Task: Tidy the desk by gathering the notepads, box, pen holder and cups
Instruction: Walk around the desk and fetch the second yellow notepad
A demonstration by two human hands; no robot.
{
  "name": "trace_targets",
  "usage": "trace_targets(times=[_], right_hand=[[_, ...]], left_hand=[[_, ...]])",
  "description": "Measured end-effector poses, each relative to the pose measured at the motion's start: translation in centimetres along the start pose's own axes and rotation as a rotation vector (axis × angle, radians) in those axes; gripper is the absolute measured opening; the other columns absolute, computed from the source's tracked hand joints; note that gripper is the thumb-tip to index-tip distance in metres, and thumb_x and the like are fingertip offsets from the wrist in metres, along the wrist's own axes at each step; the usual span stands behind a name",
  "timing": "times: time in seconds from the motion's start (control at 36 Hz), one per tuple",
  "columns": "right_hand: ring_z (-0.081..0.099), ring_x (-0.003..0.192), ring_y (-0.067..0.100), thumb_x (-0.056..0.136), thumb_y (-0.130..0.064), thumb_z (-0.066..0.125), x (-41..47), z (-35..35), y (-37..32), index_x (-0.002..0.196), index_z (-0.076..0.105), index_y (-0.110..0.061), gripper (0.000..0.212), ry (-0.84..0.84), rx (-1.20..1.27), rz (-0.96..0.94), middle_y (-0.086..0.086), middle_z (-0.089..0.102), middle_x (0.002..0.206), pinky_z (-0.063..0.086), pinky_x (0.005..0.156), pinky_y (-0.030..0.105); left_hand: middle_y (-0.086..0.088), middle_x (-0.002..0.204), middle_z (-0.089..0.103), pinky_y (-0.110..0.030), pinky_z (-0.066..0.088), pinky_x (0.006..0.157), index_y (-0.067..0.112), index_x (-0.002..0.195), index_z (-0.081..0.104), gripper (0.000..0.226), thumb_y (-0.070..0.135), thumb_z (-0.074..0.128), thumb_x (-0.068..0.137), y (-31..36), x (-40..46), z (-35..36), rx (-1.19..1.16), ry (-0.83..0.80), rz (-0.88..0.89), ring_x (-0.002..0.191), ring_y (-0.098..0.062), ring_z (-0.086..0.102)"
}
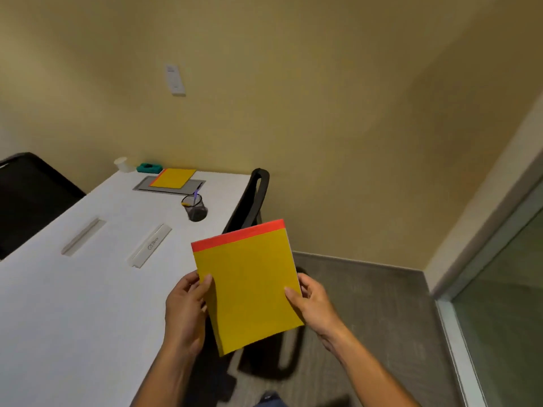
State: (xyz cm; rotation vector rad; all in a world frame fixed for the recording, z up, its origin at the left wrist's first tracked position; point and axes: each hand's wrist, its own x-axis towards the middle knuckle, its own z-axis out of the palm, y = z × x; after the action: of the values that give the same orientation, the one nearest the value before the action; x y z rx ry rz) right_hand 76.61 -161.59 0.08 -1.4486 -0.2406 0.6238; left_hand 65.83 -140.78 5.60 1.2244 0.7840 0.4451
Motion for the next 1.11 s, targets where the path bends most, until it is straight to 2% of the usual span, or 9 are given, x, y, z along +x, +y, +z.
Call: trace_targets(times=[0.14, 0.28, 0.42, 0.56, 0.72, 0.81, 0.92, 1.03, 1.11], right_hand=[[0.069, 0.114, 0.010, 0.103, -0.014, 0.058, 0.9, -5.1, -2.2, 0.120, 0.065, -0.036, 0.028, 0.157, -0.009, -0.114, -0.013, 0.074, 0.120, 0.056, 0.097, 0.034], [0.069, 0.113, 0.007, 0.104, -0.016, 0.057, 2.8, -9.0, -3.5, 0.120, 0.064, -0.037, 0.028, 0.248, -0.026, -0.159, -0.017, 0.073, 0.121, 0.056, 0.097, 0.035], [0.069, 0.113, 0.009, 0.103, -0.014, 0.057, 6.5, -12.0, -4.4, 0.119, 0.062, -0.036, 0.027, 0.313, -0.015, -0.142, -0.012, 0.073, 0.121, 0.056, 0.098, 0.037], [0.071, 0.109, 0.012, 0.101, -0.009, 0.060, 11.8, -14.3, -5.3, 0.115, 0.064, -0.030, 0.026, 0.356, -0.017, -0.123, -0.007, 0.075, 0.117, 0.057, 0.095, 0.037], [0.068, 0.109, 0.007, 0.100, -0.011, 0.062, 19.9, -16.8, -7.1, 0.111, 0.067, -0.031, 0.023, 0.369, -0.093, -0.071, -0.016, 0.076, 0.108, 0.054, 0.088, 0.019], [0.066, 0.114, 0.015, 0.100, -0.012, 0.063, 24.3, -18.0, -8.3, 0.123, 0.066, -0.022, 0.025, 0.392, -0.124, -0.052, -0.006, 0.072, 0.118, 0.054, 0.101, 0.038], [0.065, 0.111, 0.014, 0.100, -0.010, 0.062, 28.9, -18.9, -9.8, 0.120, 0.063, -0.028, 0.027, 0.406, -0.136, -0.048, -0.004, 0.070, 0.117, 0.052, 0.095, 0.032], [0.063, 0.116, 0.018, 0.102, -0.012, 0.061, 32.9, -19.9, -10.8, 0.130, 0.060, -0.023, 0.030, 0.376, -0.174, -0.011, -0.002, 0.066, 0.122, 0.052, 0.102, 0.043], [0.064, 0.114, 0.019, 0.101, -0.010, 0.061, 36.1, -21.0, -11.6, 0.123, 0.061, -0.028, 0.028, 0.331, -0.180, -0.012, -0.004, 0.067, 0.119, 0.053, 0.101, 0.045]], left_hand=[[-0.007, 0.110, 0.076, -0.039, 0.053, 0.088, 0.011, 0.114, 0.066, 0.019, 0.013, 0.056, 0.099, 0.1, 1.2, 5.3, 0.019, -0.186, -0.002, 0.104, -0.025, 0.072], [-0.004, 0.113, 0.075, -0.041, 0.050, 0.095, 0.015, 0.116, 0.069, 0.021, 0.016, 0.054, 0.101, -0.6, 2.6, 9.8, 0.118, -0.305, 0.061, 0.106, -0.021, 0.071], [-0.004, 0.107, 0.076, -0.051, 0.054, 0.091, 0.024, 0.108, 0.073, 0.019, 0.018, 0.056, 0.100, -0.5, 5.5, 13.8, 0.207, -0.327, 0.143, 0.100, -0.028, 0.071], [-0.005, 0.103, 0.077, -0.062, 0.050, 0.096, 0.020, 0.108, 0.072, 0.018, 0.015, 0.058, 0.099, -0.3, 10.5, 17.6, 0.241, -0.333, 0.146, 0.098, -0.031, 0.071], [-0.004, 0.101, 0.078, -0.052, 0.054, 0.095, 0.016, 0.103, 0.073, 0.016, 0.013, 0.058, 0.098, 0.0, 17.1, 22.1, 0.213, -0.328, 0.085, 0.095, -0.024, 0.073], [-0.005, 0.100, 0.078, -0.048, 0.056, 0.092, 0.016, 0.104, 0.073, 0.015, 0.012, 0.060, 0.097, 0.7, 20.1, 24.0, 0.194, -0.317, 0.088, 0.095, -0.024, 0.074], [-0.005, 0.099, 0.078, -0.037, 0.058, 0.080, 0.014, 0.106, 0.071, 0.015, 0.011, 0.060, 0.097, 1.6, 22.8, 26.3, 0.160, -0.285, 0.097, 0.093, -0.024, 0.074], [-0.003, 0.101, 0.078, -0.037, 0.057, 0.083, 0.016, 0.109, 0.071, 0.017, 0.010, 0.060, 0.097, 1.8, 24.7, 28.4, 0.146, -0.243, 0.082, 0.095, -0.022, 0.074], [0.000, 0.104, 0.078, -0.038, 0.054, 0.088, 0.018, 0.111, 0.071, 0.021, 0.007, 0.060, 0.097, 1.7, 26.1, 29.9, 0.138, -0.199, 0.076, 0.097, -0.020, 0.074]])
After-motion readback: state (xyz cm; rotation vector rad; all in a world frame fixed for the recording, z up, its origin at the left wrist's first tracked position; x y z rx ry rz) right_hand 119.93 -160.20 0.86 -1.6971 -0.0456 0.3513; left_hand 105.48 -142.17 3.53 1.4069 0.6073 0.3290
